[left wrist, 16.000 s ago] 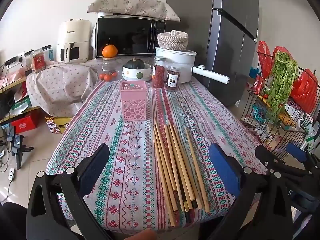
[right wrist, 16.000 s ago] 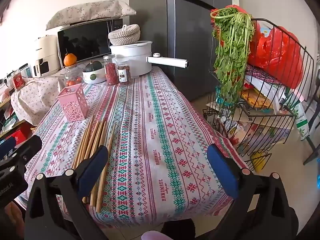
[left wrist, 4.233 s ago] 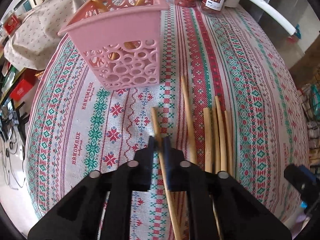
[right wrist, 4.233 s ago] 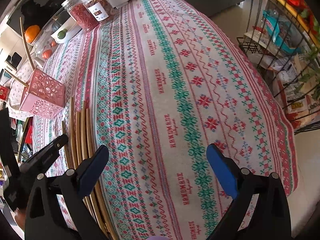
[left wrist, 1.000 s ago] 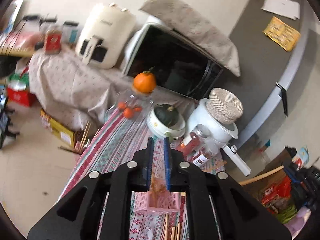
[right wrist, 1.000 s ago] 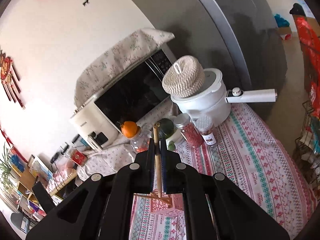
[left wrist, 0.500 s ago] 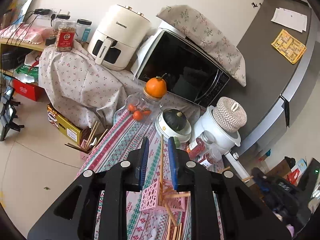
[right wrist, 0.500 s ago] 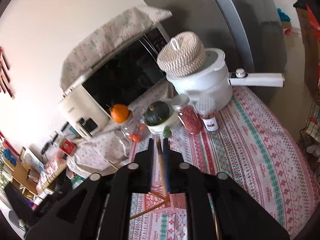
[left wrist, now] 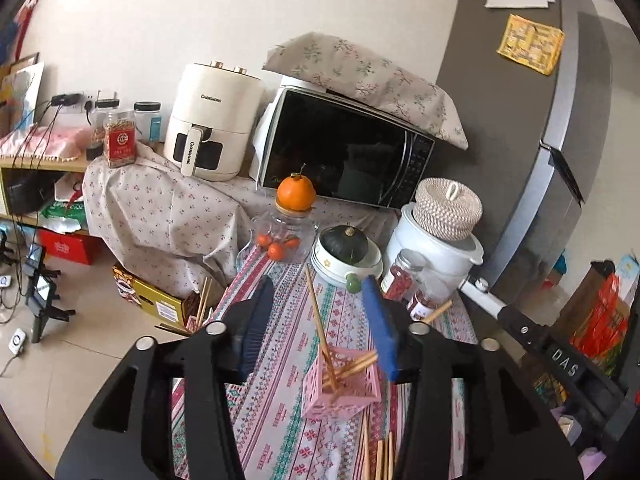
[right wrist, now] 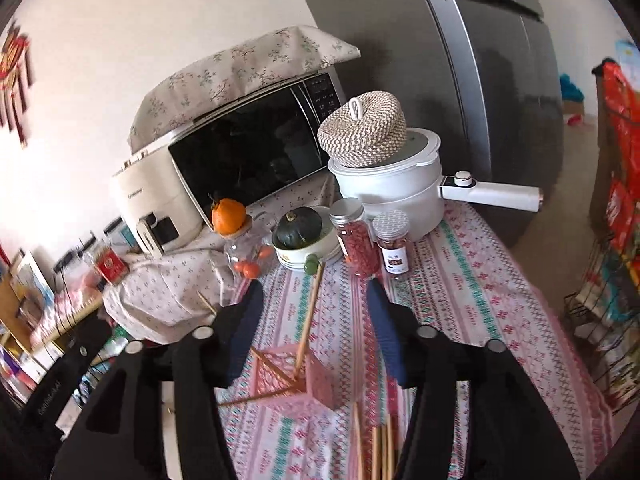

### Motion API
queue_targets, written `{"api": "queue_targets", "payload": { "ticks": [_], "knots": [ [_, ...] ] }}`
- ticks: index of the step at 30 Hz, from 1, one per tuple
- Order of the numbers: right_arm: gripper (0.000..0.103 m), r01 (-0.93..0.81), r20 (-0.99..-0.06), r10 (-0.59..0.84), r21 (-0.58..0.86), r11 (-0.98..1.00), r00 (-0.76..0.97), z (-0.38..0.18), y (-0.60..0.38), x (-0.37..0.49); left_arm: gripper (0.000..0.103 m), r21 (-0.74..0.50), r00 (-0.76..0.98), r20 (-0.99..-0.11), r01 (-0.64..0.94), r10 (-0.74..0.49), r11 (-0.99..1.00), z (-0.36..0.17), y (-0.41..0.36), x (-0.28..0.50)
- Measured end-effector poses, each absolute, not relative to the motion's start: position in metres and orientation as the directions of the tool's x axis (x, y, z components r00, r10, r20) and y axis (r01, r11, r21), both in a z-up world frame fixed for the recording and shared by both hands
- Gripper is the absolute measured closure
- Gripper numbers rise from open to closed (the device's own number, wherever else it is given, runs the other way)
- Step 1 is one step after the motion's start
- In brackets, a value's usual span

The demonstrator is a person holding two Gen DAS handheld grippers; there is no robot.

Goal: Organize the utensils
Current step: 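Open both grippers to drop the chopsticks into the pink holder, then move both grippers back down to the chopstick pile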

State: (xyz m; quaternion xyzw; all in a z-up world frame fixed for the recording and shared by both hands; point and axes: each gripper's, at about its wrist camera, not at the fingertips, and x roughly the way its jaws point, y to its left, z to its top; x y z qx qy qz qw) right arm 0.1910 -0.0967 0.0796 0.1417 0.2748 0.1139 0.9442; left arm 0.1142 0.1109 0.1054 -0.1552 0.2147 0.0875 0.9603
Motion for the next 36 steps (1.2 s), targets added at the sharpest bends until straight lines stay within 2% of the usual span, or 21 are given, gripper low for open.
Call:
{"api": "queue_targets", "payload": {
  "ticks": [4,7,11,17,19,23,25,32,36],
  "knots": [
    [0.039,-0.134,-0.494,0.245,0.250,0.959,0.834,0.069,-0.092,0.173,0.040,-0.197,0.885,-0.442,-0.256,0.147,0.946,0.093,0.098,0.099],
    [0.034,-0.116,-0.510,0.217,0.222,0.968,0.832,0.056,-0.095,0.161,0.039,-0.180,0.870,-0.469,-0.261,0.151,0.948,0.081,0.093,0.093],
    [0.033,-0.105,-0.547,0.187,0.178,0.978,0.816,0.039,-0.097,0.150,0.029,-0.172,0.846,-0.513,-0.266,0.144,0.949,0.064,0.088,0.086],
    [0.027,-0.086,-0.589,0.140,0.118,0.989,0.796,0.015,-0.103,0.136,0.021,-0.163,0.810,-0.574,-0.258,0.121,0.952,0.039,0.078,0.077],
    [0.022,-0.080,-0.611,0.126,0.103,0.992,0.782,0.006,-0.105,0.134,0.018,-0.156,0.800,-0.588,-0.256,0.118,0.954,0.031,0.074,0.075],
    [0.021,-0.067,-0.652,0.102,0.078,0.995,0.751,-0.010,-0.110,0.133,0.016,-0.146,0.782,-0.613,-0.252,0.112,0.957,0.020,0.069,0.072],
    [0.017,-0.059,-0.677,0.085,0.061,0.996,0.731,-0.018,-0.113,0.133,0.014,-0.145,0.773,-0.626,-0.248,0.105,0.958,0.015,0.068,0.072],
    [0.011,-0.027,-0.740,0.085,0.090,0.996,0.667,-0.039,-0.129,0.137,0.008,-0.139,0.732,-0.675,-0.242,0.087,0.960,-0.001,0.064,0.078],
    [0.008,-0.021,-0.773,0.091,0.099,0.995,0.628,-0.049,-0.136,0.141,0.007,-0.132,0.694,-0.716,-0.237,0.073,0.962,-0.012,0.062,0.085]
  ]
}}
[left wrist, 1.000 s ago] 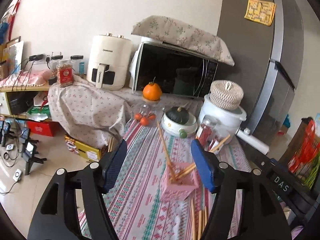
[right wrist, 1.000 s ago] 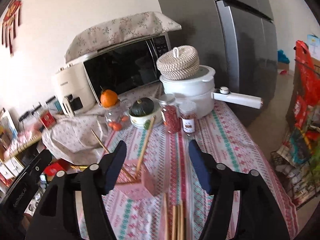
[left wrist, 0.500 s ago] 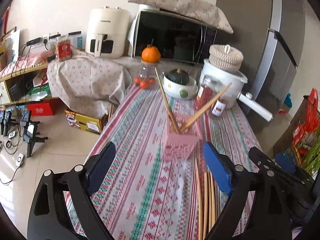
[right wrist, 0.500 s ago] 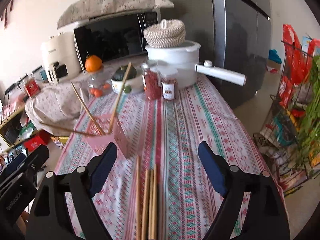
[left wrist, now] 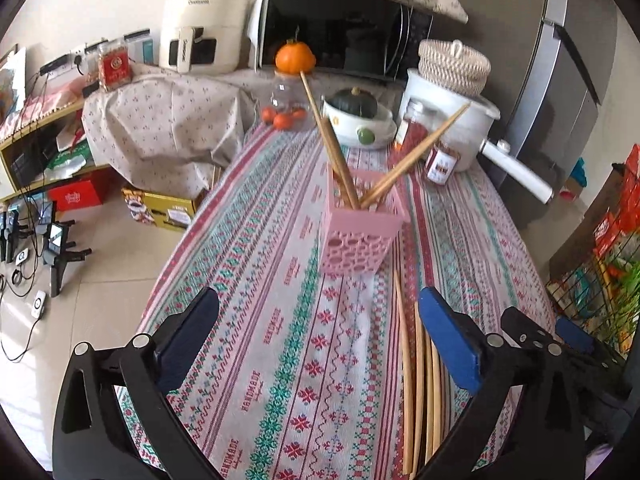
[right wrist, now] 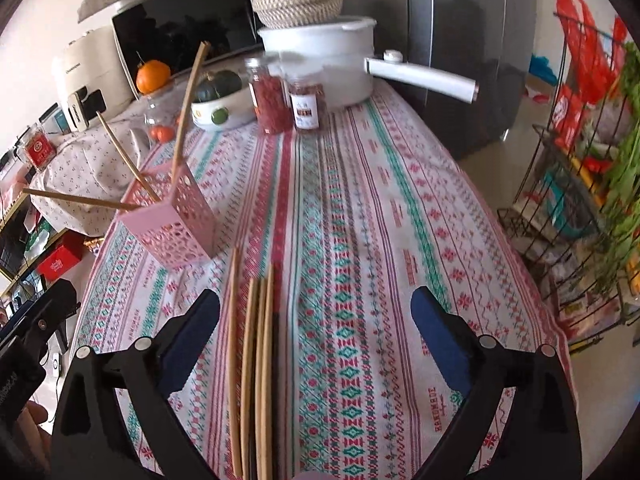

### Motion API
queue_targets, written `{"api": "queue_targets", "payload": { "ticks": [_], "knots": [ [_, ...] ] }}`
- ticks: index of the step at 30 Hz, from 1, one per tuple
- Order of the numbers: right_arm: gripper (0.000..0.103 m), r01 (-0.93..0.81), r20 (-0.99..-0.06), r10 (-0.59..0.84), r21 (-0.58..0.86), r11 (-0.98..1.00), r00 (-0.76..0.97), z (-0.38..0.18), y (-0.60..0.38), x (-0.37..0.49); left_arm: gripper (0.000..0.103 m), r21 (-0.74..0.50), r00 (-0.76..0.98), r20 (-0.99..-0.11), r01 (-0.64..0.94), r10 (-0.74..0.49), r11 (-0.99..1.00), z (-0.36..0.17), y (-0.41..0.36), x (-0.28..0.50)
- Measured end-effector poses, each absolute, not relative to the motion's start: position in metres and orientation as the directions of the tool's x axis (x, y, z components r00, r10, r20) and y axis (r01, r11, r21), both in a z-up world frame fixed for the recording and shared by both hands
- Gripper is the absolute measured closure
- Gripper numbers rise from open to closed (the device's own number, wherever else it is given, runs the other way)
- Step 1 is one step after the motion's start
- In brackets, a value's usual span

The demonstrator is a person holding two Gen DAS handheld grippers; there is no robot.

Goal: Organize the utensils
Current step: 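Move both grippers back down to the chopstick pile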

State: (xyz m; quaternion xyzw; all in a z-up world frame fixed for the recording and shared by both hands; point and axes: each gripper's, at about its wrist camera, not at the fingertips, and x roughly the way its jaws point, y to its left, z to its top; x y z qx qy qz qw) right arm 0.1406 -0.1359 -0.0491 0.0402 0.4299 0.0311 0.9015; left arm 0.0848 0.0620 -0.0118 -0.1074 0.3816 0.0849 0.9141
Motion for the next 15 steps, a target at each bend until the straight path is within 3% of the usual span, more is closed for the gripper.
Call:
{"api": "queue_targets", "payload": {
  "ticks": [9,15],
  "knots": [
    [0.008,0.009,-0.885,0.180,0.203,0.979,0.430,-0.092,-0.162,0.154,0.007,-0.095,0.537,-0.844,-0.192,0.023,0.977,-0.054,0.048,0.108],
    [0.008,0.093,-0.902,0.244,0.294,0.951,0.357,-0.106,-0.189,0.160,0.007,-0.080,0.463,-0.886,-0.181,0.013,0.980,-0.072,0.033,0.125]
  ]
}}
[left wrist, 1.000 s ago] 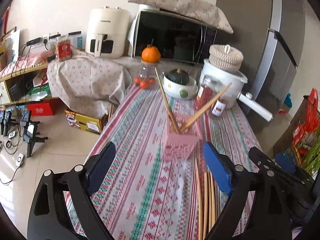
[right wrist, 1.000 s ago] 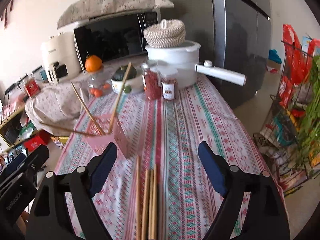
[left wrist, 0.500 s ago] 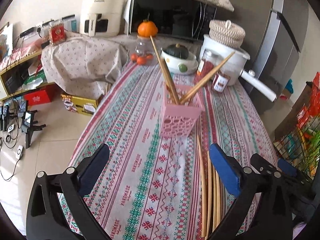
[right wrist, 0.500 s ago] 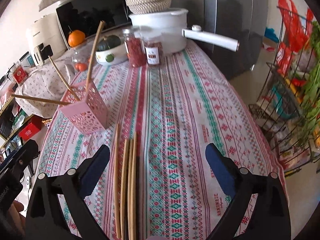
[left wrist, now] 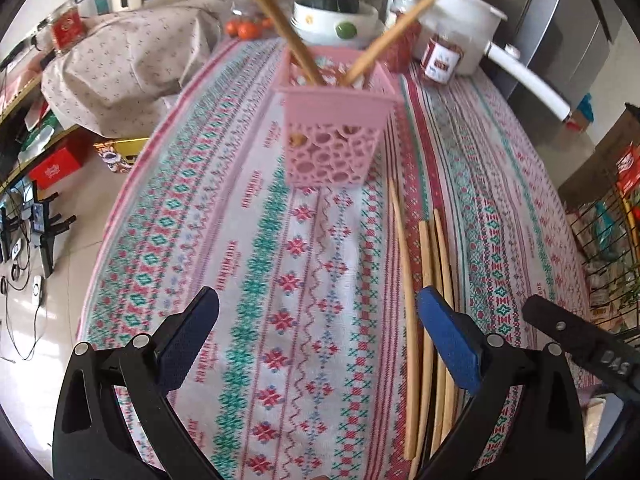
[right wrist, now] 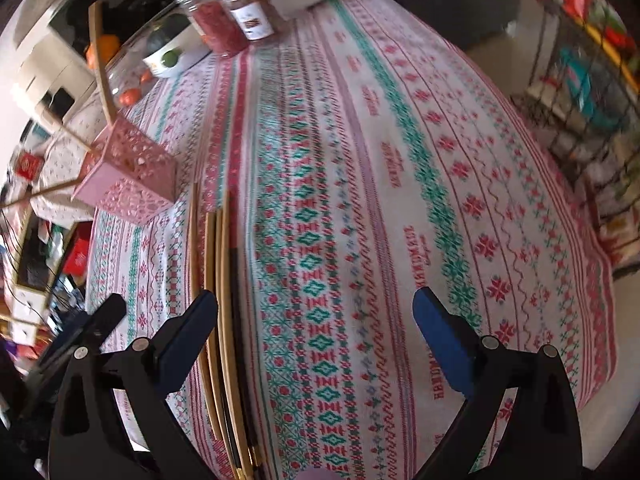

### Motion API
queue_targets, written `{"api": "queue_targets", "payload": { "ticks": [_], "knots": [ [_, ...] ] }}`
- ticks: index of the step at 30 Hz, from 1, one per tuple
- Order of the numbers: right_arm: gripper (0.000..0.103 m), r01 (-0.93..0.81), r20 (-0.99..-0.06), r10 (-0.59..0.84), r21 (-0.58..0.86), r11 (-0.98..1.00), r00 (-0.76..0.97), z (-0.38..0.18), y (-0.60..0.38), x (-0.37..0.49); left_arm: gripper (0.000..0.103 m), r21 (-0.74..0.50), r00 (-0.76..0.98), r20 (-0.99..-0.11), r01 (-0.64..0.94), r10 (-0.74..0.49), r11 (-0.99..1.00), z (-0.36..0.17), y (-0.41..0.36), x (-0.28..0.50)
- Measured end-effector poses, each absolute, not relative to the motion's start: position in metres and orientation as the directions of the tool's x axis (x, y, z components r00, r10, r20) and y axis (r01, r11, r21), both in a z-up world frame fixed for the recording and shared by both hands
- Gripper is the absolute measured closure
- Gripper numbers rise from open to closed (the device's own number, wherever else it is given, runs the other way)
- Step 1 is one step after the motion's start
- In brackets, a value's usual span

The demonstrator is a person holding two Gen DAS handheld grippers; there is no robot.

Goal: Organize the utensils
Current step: 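Move both grippers back down to the chopstick pile, then grasp a chopstick with the left gripper while the right gripper grasps another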

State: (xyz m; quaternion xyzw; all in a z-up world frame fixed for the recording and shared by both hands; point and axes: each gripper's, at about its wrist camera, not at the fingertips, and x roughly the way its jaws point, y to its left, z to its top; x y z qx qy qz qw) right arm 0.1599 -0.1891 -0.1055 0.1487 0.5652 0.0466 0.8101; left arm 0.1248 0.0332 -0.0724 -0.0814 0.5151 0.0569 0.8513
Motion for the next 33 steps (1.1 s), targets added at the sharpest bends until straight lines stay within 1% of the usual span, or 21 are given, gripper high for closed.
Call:
{"api": "queue_targets", "payload": {
  "ticks": [3,7,9,12,13,15,17,19,21,22,23,25,26,27,29,31,33],
  "knots": [
    [0.008,0.124,-0.898,0.280,0.338,0.933,0.341,-0.108,-0.201,0.160,0.007,-0.087,0.436,-0.900,-0.183,0.002,0.979,-0.078,0.026,0.139],
    [0.008,0.148,-0.890,0.321,0.382,0.912,0.323,-0.108,-0.213,0.160,0.008,-0.115,0.415,-0.910,-0.229,-0.010,0.967,-0.084,0.024,0.158],
    [0.008,0.158,-0.888,0.330,0.393,0.906,0.319,-0.108,-0.218,0.160,0.011,-0.149,0.401,-0.915,-0.270,-0.030,0.951,-0.088,0.025,0.169],
    [0.008,0.174,-0.883,0.351,0.417,0.892,0.312,-0.108,-0.227,0.159,0.020,-0.172,0.377,-0.925,-0.315,-0.043,0.933,-0.097,0.023,0.180],
    [0.008,0.180,-0.880,0.359,0.425,0.887,0.310,-0.108,-0.229,0.159,0.025,-0.172,0.373,-0.927,-0.330,-0.039,0.928,-0.100,0.021,0.183],
    [0.008,0.184,-0.875,0.374,0.440,0.879,0.308,-0.107,-0.234,0.159,0.028,-0.164,0.370,-0.929,-0.347,-0.026,0.923,-0.104,0.019,0.187],
    [0.008,0.183,-0.871,0.381,0.448,0.875,0.312,-0.106,-0.235,0.159,0.037,-0.153,0.365,-0.931,-0.356,-0.013,0.922,-0.108,0.016,0.192],
    [0.008,0.180,-0.867,0.385,0.453,0.873,0.315,-0.104,-0.236,0.160,0.042,-0.142,0.361,-0.932,-0.360,-0.003,0.922,-0.112,0.014,0.197],
    [0.008,0.183,-0.866,0.387,0.456,0.871,0.316,-0.104,-0.239,0.160,0.044,-0.118,0.361,-0.932,-0.357,0.021,0.927,-0.115,0.010,0.203],
    [0.008,0.187,-0.866,0.387,0.457,0.870,0.316,-0.104,-0.240,0.160,0.048,-0.110,0.366,-0.930,-0.353,0.029,0.929,-0.116,0.008,0.205],
    [0.008,0.191,-0.866,0.387,0.458,0.868,0.316,-0.105,-0.241,0.160,0.049,-0.100,0.368,-0.929,-0.346,0.037,0.933,-0.117,0.004,0.208],
    [0.008,0.205,-0.868,0.384,0.457,0.866,0.315,-0.106,-0.245,0.161,0.053,-0.078,0.374,-0.926,-0.323,0.051,0.943,-0.118,-0.004,0.213],
    [0.008,0.213,-0.871,0.378,0.452,0.866,0.313,-0.106,-0.246,0.162,0.059,-0.043,0.375,-0.924,-0.299,0.076,0.953,-0.119,-0.011,0.216],
    [0.008,0.218,-0.873,0.376,0.450,0.866,0.311,-0.107,-0.247,0.161,0.063,-0.002,0.383,-0.918,-0.260,0.101,0.966,-0.120,-0.020,0.219],
    [0.008,0.231,-0.876,0.372,0.448,0.864,0.306,-0.109,-0.249,0.163,0.086,0.005,0.401,-0.912,-0.205,0.089,0.979,-0.119,-0.030,0.219],
    [0.008,0.234,-0.879,0.366,0.442,0.866,0.305,-0.110,-0.248,0.164,0.098,0.014,0.401,-0.913,-0.161,0.079,0.987,-0.119,-0.035,0.217],
    [0.008,0.227,-0.884,0.354,0.428,0.875,0.305,-0.110,-0.244,0.166,0.098,0.013,0.400,-0.914,-0.142,0.070,0.990,-0.120,-0.036,0.211]
  ]
}}
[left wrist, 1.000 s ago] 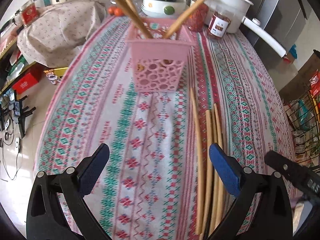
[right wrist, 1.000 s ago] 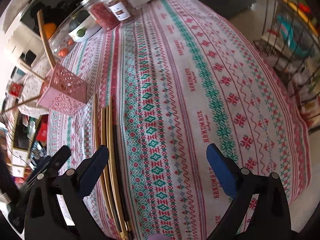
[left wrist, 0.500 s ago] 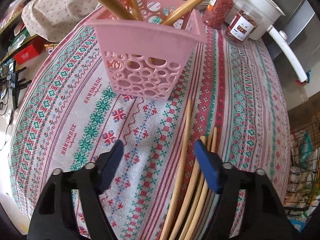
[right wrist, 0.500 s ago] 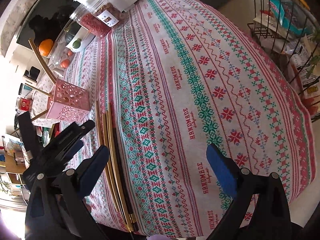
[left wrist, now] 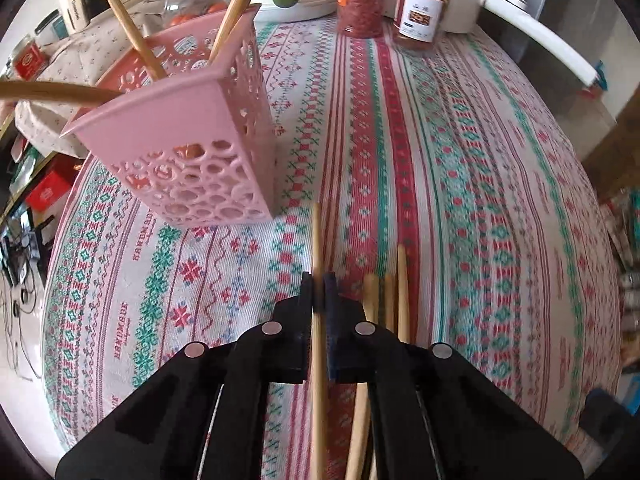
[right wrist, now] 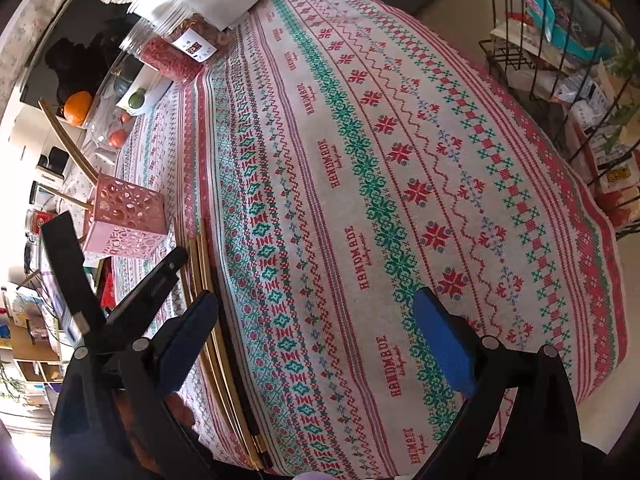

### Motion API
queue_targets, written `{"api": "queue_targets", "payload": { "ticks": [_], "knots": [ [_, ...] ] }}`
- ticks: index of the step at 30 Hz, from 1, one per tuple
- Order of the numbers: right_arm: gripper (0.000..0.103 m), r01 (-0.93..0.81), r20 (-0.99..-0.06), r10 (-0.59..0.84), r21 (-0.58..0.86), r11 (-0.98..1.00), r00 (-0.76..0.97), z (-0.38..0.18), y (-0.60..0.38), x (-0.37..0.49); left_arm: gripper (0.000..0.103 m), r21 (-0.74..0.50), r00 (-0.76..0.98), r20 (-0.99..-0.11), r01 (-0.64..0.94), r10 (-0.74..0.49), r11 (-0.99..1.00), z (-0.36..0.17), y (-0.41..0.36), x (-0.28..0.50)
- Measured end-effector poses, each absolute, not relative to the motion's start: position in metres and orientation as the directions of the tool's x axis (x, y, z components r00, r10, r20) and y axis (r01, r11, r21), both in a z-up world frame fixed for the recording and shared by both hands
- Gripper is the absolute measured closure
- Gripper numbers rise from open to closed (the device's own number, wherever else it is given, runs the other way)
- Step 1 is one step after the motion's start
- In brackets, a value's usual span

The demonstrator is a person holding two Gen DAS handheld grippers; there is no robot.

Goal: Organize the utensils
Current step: 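Grasp a chopstick with the left gripper while the right gripper grasps another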

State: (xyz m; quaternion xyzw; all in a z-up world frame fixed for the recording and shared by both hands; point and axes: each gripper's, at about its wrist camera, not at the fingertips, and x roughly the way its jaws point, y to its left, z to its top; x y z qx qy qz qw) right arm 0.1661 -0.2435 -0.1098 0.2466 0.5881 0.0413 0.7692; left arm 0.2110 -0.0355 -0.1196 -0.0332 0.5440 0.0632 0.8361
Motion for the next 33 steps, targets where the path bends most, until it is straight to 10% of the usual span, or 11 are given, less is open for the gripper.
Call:
{"api": "queue_targets", "payload": {
  "ticks": [12,19,29,33],
  "knots": [
    [0.009,0.154,-0.901,0.331,0.383,0.911,0.281,-0.116,-0.178,0.195,0.098,-0.325,0.393,-0.889,-0.183,-0.233,0.928,-0.104,0.038,0.128],
    [0.048,0.116,-0.928,0.278,0.314,0.942,0.248,-0.128,-0.138,0.217,0.098,-0.349,0.450,-0.859,-0.170,-0.243,0.921,-0.083,0.064,0.098],
    [0.061,-0.004,-0.943,0.064,0.066,0.998,0.328,-0.128,-0.092,0.213,0.098,-0.389,0.468,-0.840,-0.163,-0.276,0.907,-0.073,0.078,0.095],
    [0.092,-0.092,-0.923,0.045,0.010,0.996,0.381,-0.129,-0.076,0.205,0.098,-0.383,0.475,-0.838,-0.165,-0.267,0.909,-0.071,0.080,0.094]
  ]
}}
